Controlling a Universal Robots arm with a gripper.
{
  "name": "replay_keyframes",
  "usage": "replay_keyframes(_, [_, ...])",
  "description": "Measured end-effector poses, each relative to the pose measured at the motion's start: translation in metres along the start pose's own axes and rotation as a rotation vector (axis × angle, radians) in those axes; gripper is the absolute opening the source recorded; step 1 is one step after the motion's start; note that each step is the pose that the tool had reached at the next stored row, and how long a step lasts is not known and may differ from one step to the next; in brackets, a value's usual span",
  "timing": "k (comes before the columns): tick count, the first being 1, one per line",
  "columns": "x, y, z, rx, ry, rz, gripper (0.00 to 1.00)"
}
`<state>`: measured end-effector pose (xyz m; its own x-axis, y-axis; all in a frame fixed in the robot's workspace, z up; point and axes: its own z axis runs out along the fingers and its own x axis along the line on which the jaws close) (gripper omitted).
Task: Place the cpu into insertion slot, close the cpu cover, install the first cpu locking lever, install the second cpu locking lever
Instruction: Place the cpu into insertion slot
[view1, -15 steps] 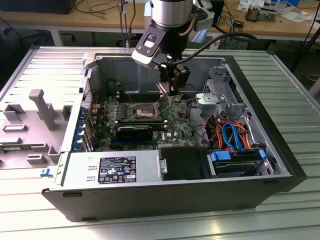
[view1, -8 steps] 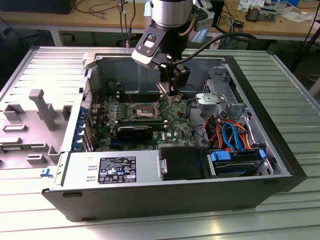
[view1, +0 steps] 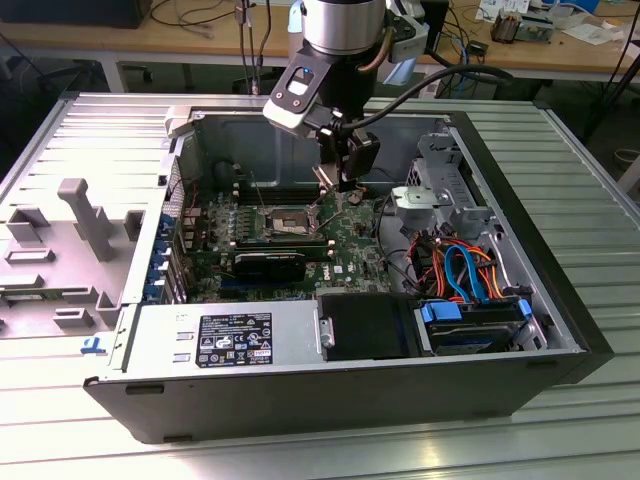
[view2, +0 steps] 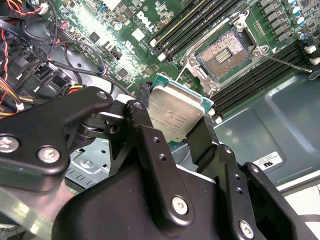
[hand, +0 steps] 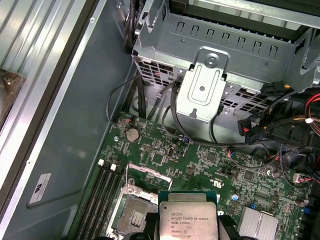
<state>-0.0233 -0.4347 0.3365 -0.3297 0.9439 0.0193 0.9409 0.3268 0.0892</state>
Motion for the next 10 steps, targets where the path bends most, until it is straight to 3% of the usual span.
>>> replay_keyframes(10, [0.0000,0.0000,0.0001,-0.0002,-0.0007,0.009,0.55])
